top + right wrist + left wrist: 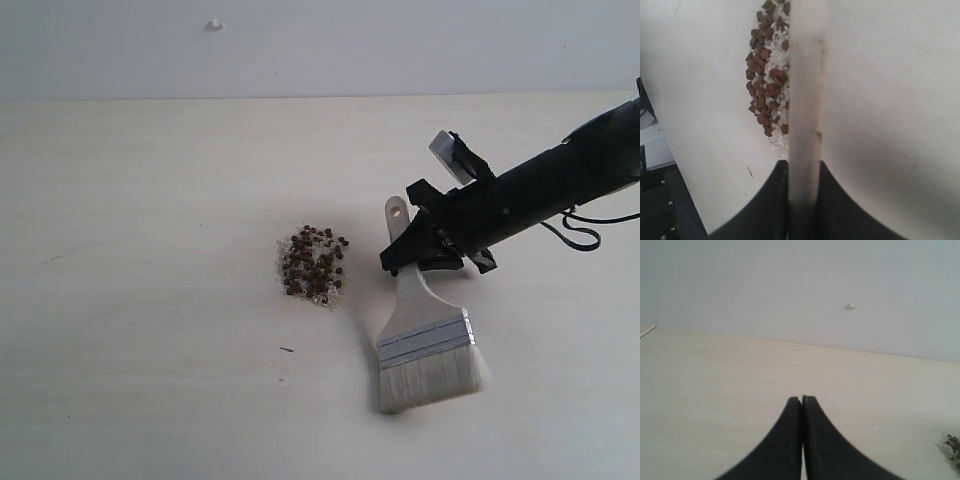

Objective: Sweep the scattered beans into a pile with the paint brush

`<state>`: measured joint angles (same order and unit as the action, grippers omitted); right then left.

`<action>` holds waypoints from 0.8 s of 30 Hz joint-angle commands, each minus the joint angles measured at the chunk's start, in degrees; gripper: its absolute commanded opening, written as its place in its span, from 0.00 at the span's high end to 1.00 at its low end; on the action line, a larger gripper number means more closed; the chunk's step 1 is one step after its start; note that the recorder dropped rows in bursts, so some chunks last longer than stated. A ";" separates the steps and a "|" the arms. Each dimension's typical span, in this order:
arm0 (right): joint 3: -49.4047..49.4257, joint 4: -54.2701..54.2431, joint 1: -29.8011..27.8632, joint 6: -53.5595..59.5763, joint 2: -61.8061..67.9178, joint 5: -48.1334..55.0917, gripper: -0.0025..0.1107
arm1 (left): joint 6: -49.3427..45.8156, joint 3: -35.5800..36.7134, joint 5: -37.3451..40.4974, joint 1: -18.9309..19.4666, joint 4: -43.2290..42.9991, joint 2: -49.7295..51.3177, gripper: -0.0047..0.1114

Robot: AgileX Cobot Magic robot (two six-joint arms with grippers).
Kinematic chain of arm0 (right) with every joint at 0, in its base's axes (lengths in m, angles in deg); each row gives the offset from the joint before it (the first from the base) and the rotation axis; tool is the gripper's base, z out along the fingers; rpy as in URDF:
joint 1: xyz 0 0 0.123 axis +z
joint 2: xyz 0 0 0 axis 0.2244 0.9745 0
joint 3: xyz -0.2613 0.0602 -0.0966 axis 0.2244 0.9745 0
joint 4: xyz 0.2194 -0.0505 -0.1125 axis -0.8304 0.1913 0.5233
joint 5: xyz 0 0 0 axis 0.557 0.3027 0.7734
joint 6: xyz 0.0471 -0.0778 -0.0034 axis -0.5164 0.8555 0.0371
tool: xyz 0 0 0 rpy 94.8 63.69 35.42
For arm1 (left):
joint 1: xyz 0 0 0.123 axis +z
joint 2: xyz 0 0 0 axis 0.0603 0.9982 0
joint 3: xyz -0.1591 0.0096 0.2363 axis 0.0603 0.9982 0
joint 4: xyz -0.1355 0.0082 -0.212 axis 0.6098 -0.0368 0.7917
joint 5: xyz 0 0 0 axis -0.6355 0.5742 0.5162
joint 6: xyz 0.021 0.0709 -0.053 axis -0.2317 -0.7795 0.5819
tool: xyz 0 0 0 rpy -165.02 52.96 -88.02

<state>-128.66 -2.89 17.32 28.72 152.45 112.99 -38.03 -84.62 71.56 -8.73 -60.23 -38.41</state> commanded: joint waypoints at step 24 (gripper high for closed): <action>-0.23 13.66 -0.10 -11.78 -16.92 -28.33 0.52 | -0.19 0.19 -0.13 0.20 0.30 -0.52 0.96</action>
<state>-129.05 5.21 17.32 21.87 139.30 90.26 -38.03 -84.62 71.56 -8.73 -60.23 -38.41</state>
